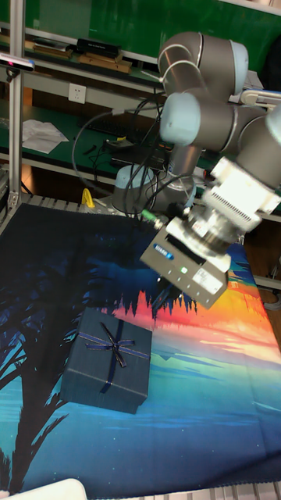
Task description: Slide the outer casing onto the gift box
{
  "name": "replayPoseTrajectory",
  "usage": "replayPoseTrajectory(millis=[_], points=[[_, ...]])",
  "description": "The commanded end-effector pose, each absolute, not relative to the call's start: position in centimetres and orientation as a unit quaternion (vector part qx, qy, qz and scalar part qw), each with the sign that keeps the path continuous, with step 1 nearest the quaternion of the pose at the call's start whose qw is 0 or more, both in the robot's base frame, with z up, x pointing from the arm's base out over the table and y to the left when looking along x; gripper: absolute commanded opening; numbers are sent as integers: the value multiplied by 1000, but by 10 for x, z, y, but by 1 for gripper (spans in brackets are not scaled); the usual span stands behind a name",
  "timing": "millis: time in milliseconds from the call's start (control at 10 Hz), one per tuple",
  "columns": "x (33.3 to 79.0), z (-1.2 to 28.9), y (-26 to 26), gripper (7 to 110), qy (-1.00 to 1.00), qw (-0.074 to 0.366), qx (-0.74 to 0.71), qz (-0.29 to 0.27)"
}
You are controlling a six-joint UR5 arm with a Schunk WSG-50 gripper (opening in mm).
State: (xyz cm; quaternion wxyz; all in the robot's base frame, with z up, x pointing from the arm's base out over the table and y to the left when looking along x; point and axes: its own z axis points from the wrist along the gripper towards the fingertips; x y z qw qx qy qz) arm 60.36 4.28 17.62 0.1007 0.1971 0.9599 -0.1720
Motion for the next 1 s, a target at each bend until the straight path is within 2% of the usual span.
replayPoseTrajectory(millis=[0,500,900], points=[[612,189,22,7,954,123,181,-207],[634,151,-29,7,947,175,148,-226],[633,118,-14,7,956,167,167,-174]])
